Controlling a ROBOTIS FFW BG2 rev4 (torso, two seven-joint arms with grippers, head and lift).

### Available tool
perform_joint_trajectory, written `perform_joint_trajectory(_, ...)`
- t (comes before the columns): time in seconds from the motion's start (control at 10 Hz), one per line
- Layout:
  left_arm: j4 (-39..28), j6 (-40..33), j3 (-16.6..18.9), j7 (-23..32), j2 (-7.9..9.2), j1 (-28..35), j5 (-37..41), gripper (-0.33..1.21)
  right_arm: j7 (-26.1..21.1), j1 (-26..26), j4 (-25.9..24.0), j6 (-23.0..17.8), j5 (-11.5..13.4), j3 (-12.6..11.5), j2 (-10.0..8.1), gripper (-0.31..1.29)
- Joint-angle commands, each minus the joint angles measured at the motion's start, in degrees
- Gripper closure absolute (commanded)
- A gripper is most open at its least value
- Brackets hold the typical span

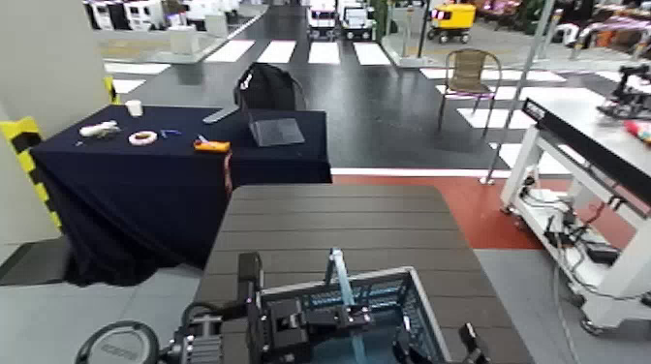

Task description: Place the crate on the table.

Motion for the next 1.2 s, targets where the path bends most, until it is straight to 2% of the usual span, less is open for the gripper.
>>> perform_joint_trajectory(0.1,0.0,0.4,0.4,0.1,-0.22,0.2,0.0,1.19,-0.1,0.1,0.0,-0.2,0.0,0.0,0.0,0.14)
perform_joint_trajectory(0.5,2.1,0.6,0.1,0.5,-0.13,-0.9,0.0,1.19,-0.1,-0.1,0.0,0.1,0.0,0.3,0.0,0.14)
perform_joint_trajectory(0.9,8.6,0.0,-3.3,0.6,0.83,-8.1,-0.4,1.19,-0.1,-0.2,0.2,-0.1,-0.1,0.5,0.0,0.14)
perform_joint_trajectory(1.2,13.0,-2.4,-5.8,-0.4,0.3,-13.4,-2.4,1.2,-0.1,-0.3,0.4,-0.4,-0.2,0.8,0.0,0.14)
